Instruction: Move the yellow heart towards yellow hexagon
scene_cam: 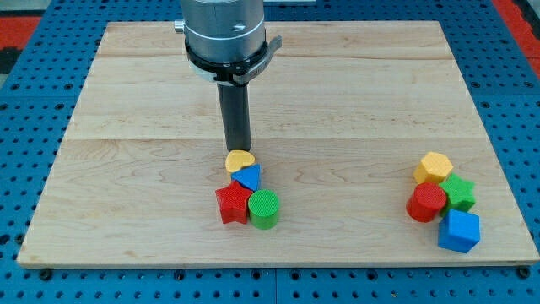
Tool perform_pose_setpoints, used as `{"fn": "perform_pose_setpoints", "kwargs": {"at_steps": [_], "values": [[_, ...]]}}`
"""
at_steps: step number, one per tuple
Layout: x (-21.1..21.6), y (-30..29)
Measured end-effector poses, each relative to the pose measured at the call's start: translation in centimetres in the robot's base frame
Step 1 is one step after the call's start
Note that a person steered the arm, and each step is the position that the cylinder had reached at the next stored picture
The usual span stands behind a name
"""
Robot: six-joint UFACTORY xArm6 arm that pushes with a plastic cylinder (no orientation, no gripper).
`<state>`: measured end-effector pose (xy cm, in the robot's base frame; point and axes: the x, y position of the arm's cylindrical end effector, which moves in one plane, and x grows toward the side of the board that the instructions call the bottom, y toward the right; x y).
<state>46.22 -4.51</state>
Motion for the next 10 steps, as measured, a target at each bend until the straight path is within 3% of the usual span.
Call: {"fn": "perform_pose_setpoints", "kwargs": {"at_steps": [2,3,4,5,9,10], "values": [[-0.1,-1.8],[1.2,-6.6],[3.1,-7.5],[3.4,-6.4],[3.4,11.4],[3.3,11.3]]}}
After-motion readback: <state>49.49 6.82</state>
